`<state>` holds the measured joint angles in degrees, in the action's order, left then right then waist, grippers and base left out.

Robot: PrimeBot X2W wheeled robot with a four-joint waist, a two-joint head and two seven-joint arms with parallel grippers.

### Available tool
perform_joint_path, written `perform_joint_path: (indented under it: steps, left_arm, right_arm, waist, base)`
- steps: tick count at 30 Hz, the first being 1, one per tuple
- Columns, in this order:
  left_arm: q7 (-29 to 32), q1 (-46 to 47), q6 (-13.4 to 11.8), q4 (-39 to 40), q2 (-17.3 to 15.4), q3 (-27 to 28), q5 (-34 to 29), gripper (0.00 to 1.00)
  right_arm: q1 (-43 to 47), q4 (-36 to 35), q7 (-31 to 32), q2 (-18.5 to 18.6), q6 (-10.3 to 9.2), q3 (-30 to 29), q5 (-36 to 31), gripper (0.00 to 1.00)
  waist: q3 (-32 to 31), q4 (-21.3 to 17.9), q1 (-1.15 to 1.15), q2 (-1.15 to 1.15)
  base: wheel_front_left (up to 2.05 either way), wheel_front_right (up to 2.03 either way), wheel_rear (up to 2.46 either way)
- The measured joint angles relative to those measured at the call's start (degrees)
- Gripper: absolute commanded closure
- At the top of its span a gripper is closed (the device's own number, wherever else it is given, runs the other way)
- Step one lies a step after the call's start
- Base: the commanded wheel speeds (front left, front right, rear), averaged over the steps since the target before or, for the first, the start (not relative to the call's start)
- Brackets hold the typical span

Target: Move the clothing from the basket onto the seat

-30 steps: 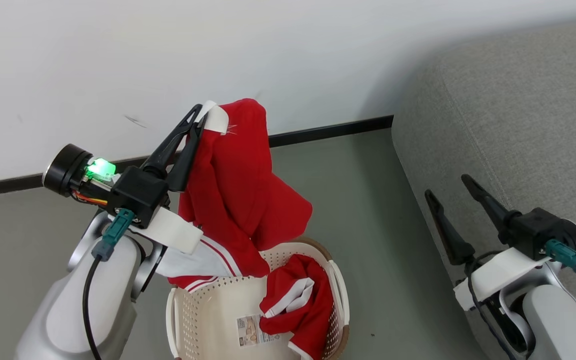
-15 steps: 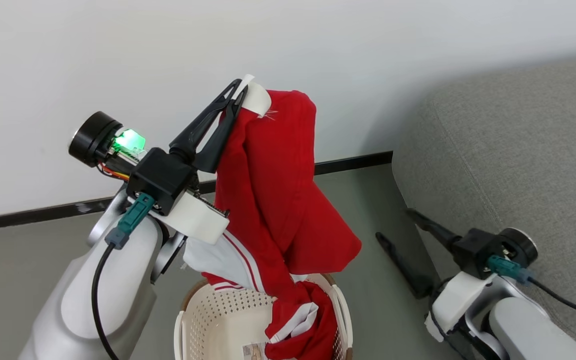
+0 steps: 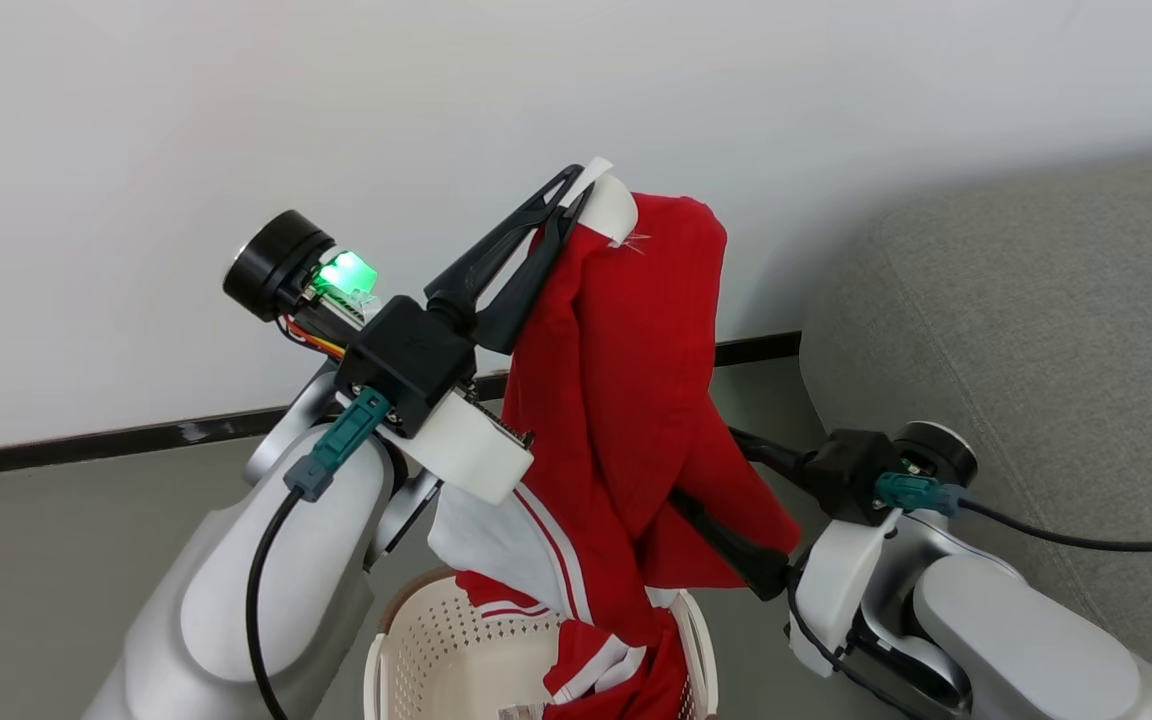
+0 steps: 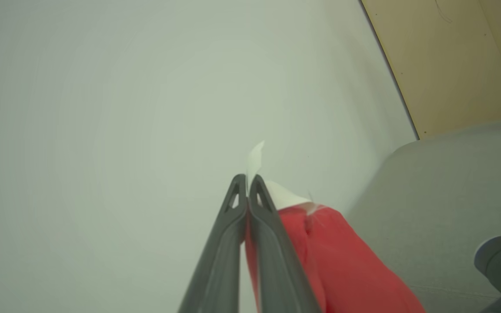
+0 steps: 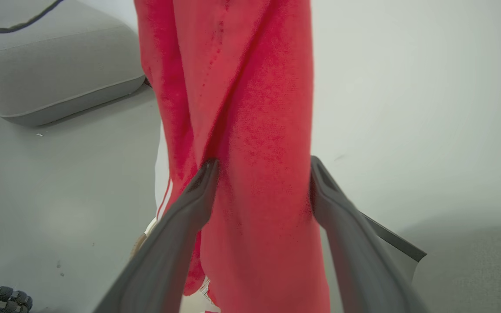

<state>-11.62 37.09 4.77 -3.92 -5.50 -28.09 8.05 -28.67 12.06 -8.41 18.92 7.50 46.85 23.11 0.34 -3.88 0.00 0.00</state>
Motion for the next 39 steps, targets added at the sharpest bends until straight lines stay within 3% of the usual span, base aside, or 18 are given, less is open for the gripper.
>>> perform_joint_path:
  steps: [10, 18, 19, 21, 22, 23, 24, 25, 32, 39]
  left_arm:
    - [1.0, 1.13, 0.48, 1.35, 0.53, -1.62, 0.09, 1.0]
    - [1.49, 1.14, 0.48, 1.33, 0.82, -1.96, 0.75, 1.0]
    - [1.58, 1.14, 0.48, 1.33, 0.86, -1.96, 0.98, 1.0]
    - [1.97, 1.14, 0.48, 1.31, 0.97, -1.94, 1.12, 1.0]
    - [1.97, 1.14, 0.48, 1.31, 0.97, -1.92, 1.12, 1.0]
    - [1.97, 1.13, 0.47, 1.3, 0.98, -1.87, 1.16, 1.0]
    - [1.97, 1.13, 0.47, 1.29, 0.98, -1.78, 1.38, 1.0]
    - [1.98, 1.12, 0.44, 1.23, 0.98, -1.64, 1.83, 1.0]
    - [2.5, -0.12, -0.11, -1.03, 0.89, 0.08, 3.58, 1.0]
    - [3.05, -4.31, -0.47, -5.03, 0.04, 2.03, 6.57, 1.0]
  right_arm:
    - [-6.59, 1.79, 1.94, 1.94, 0.0, 9.54, 3.41, 0.0]
    - [-9.79, 3.13, 1.67, 0.44, 0.0, 14.33, 4.74, 0.0]
    - [-10.09, 3.43, 1.24, 0.27, 0.0, 15.1, 4.78, 0.07]
    - [-10.96, 4.0, 0.37, 0.15, 0.0, 16.02, 4.78, 0.52]
    - [-11.5, 4.45, -0.16, 0.1, 0.0, 16.4, 4.78, 0.55]
    - [-11.94, 4.86, -0.77, 0.04, 0.0, 16.7, 4.77, 0.65]
    - [-12.32, 5.2, -1.38, 0.02, 0.0, 16.97, 4.63, 0.78]
    - [-12.69, 5.47, -2.16, -0.03, 0.0, 17.17, 4.57, 1.0]
    - [-12.95, 7.97, -4.22, -0.14, 0.0, 16.47, 6.34, 1.0]
    - [-12.33, 9.87, -5.03, 2.22, 0.0, 11.52, 10.07, 1.0]
  waist:
    - [-0.23, 1.7, 0.0, 0.0]
    - [-0.06, 2.58, 0.0, 0.0]
    - [0.0, 2.65, 0.0, 0.0]
    - [0.12, 2.78, 0.0, 0.0]
    - [0.2, 2.81, 0.0, 0.0]
    - [0.27, 2.81, 0.0, 0.0]
    - [0.36, 2.79, 0.0, 0.0]
    - [0.44, 2.76, 0.0, 0.0]
    - [0.69, 2.08, 0.0, 0.0]
    - [0.48, 0.8, 0.0, 0.0]
  base:
    - [0.0, 0.0, 0.0]
    - [0.0, 0.0, 0.0]
    - [0.0, 0.0, 0.0]
    - [0.0, 0.0, 0.0]
    - [0.0, 0.0, 0.0]
    - [0.0, 0.0, 0.0]
    - [0.0, 0.0, 0.0]
    - [0.0, 0.0, 0.0]
    - [0.0, 0.0, 0.0]
    - [0.0, 0.0, 0.0]
